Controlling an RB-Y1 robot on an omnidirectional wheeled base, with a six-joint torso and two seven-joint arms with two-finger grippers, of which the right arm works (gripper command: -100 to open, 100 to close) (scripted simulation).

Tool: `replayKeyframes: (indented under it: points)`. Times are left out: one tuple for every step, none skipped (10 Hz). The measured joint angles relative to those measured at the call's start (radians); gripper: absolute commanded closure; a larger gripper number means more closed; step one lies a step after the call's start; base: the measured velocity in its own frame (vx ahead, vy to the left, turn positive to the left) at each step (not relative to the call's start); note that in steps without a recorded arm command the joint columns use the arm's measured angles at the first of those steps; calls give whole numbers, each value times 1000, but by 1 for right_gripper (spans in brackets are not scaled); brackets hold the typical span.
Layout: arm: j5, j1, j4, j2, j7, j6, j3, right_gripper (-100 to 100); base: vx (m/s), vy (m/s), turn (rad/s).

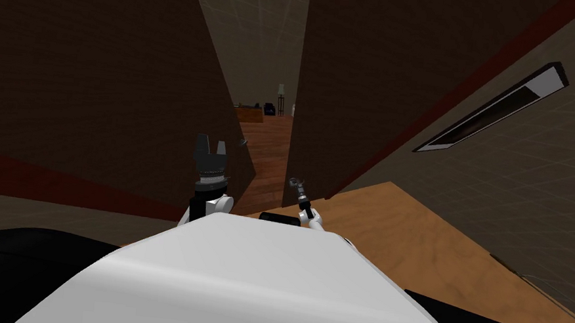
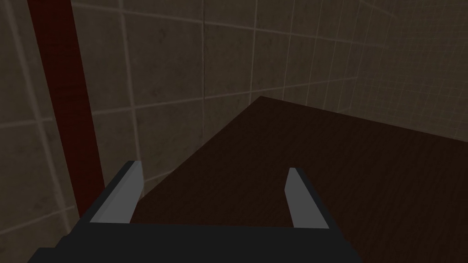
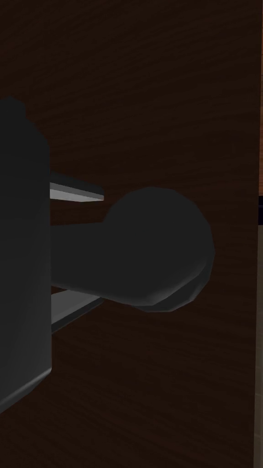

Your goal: Push the door open

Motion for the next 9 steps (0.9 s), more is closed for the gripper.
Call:
replayKeyframes:
  points:
    - [0,-2,-1,-1,0,0,-1,100,-10,-7,14]
    - [0,-4,-1,-1,0,2,-1,100,0,0,0]
    - [0,-4,-1,0,0,2,-1,100,0,0,0]
    - [0,-4,-1,0,0,2,-1,100,0,0,0]
    - [0,-4,-1,0,0,2,-1,100,91,44,-32]
    - [-3,-4,9,2,5,3,-6,100,136,79,-29]
    - [-4,8,-2,-5,5,11,-6,100,149,95,-41]
    - [-9,-2,24,-7,9,0,-15,100,162,112,-38]
    - [-12,5,14,-10,12,1,-21,100,148,108,-47]
